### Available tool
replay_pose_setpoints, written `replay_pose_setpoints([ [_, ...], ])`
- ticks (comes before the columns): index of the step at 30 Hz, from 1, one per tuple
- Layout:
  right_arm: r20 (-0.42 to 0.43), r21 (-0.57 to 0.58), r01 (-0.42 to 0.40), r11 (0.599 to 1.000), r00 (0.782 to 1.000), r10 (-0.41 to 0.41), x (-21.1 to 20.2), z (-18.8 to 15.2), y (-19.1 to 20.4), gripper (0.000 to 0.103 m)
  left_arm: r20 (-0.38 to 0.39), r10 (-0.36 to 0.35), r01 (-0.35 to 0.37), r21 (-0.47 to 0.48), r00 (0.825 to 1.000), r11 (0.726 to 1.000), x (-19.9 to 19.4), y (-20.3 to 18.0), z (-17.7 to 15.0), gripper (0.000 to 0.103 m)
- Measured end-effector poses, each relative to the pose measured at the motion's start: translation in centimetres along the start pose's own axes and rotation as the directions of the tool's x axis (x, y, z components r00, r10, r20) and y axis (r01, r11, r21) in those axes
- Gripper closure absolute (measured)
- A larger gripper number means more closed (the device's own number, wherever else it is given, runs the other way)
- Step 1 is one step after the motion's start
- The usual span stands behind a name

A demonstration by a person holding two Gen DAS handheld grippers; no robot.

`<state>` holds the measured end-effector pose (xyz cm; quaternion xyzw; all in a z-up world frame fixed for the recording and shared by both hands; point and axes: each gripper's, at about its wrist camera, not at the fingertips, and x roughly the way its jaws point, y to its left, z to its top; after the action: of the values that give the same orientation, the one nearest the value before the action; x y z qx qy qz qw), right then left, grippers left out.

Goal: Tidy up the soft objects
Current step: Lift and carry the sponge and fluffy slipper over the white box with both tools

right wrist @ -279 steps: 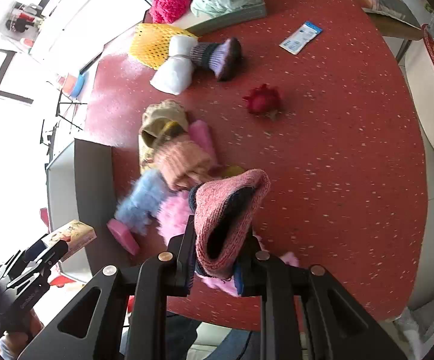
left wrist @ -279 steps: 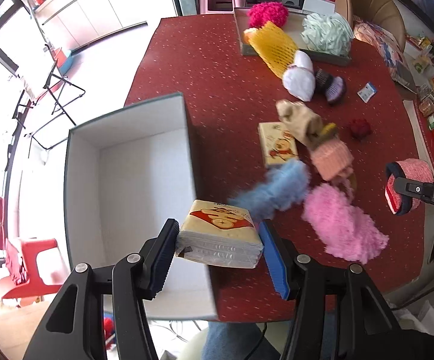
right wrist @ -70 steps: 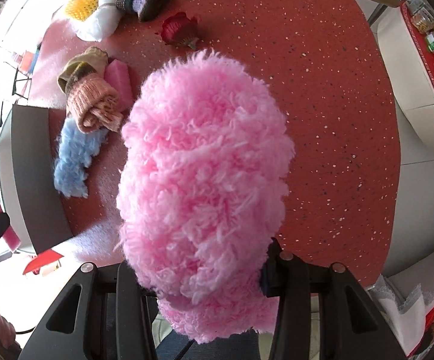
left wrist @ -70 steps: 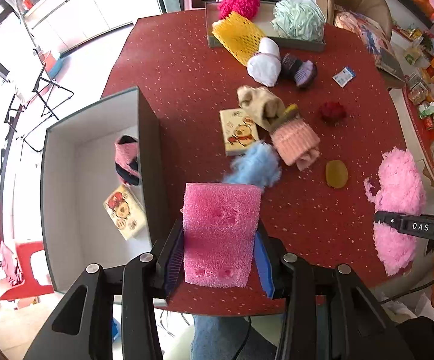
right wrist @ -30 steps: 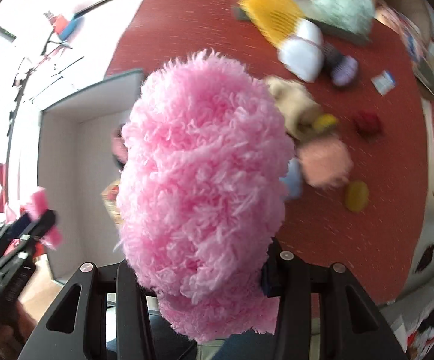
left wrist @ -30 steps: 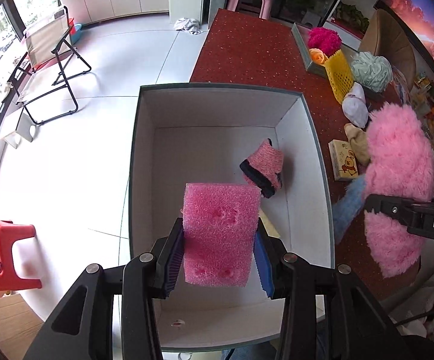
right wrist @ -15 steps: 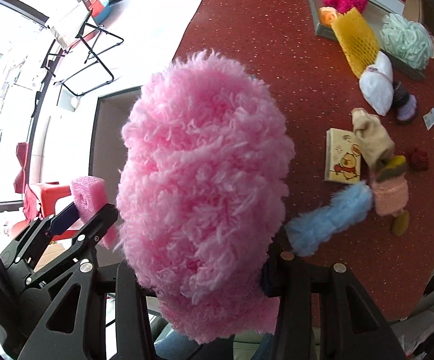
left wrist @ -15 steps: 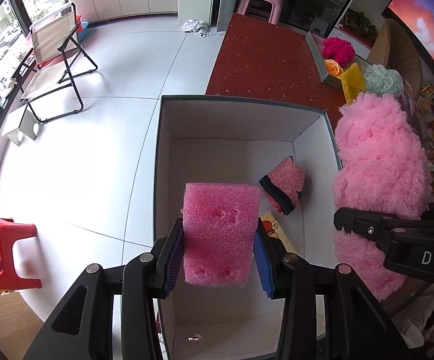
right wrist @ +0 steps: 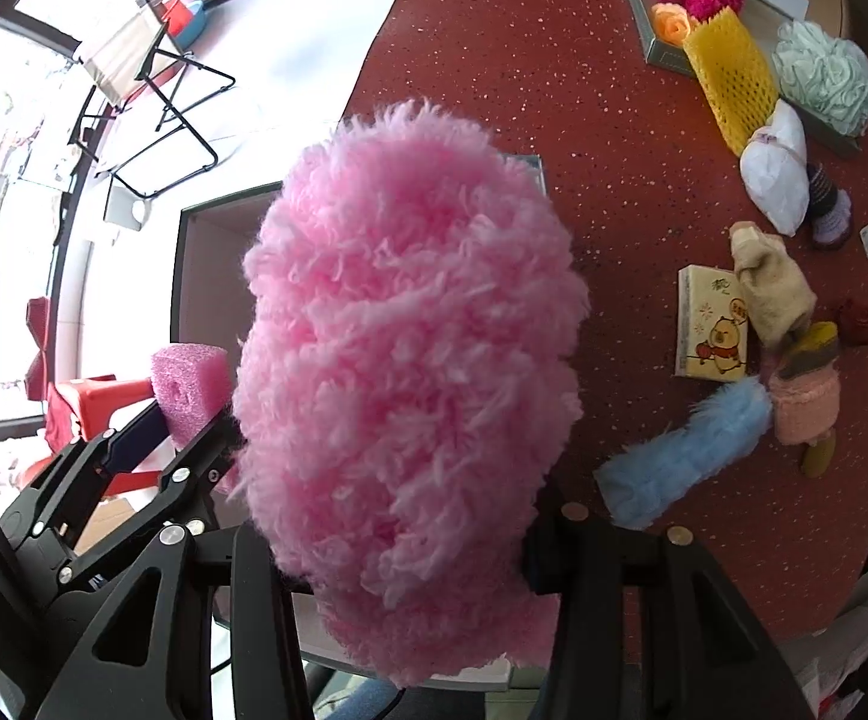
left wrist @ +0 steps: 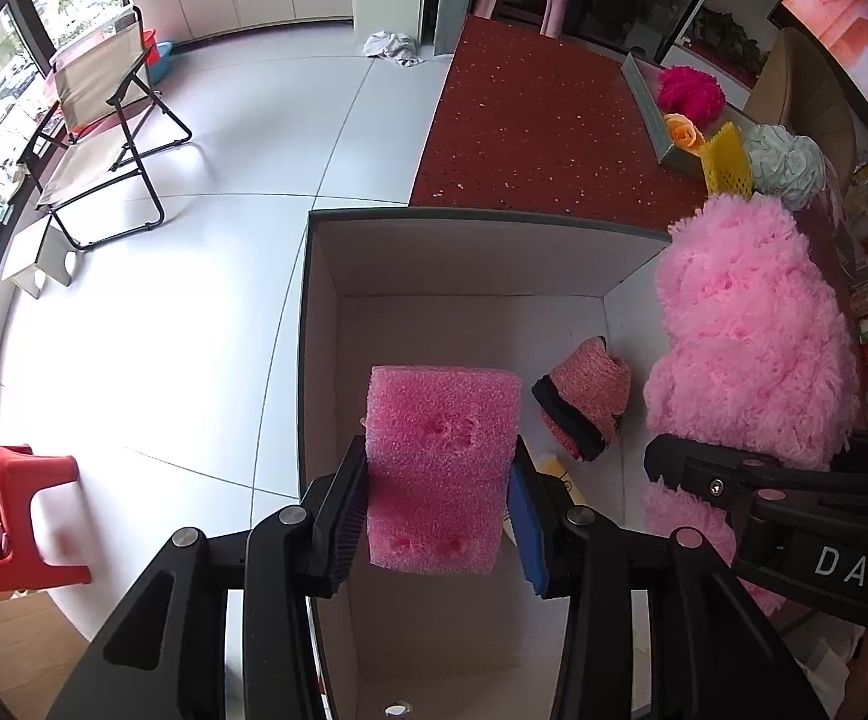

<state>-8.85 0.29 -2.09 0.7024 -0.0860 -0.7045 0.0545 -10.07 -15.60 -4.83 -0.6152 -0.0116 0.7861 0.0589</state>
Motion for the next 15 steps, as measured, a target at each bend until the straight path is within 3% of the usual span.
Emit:
replay_pose_setpoints([
  [15,0.017,0.086,-0.034,0.996,0.999,0.033,1.3,1.8,-1.4,0.054,-0.033,0.037,-0.037,0.006,0.999,0.999,2.2,0.1,1.5,0.059],
])
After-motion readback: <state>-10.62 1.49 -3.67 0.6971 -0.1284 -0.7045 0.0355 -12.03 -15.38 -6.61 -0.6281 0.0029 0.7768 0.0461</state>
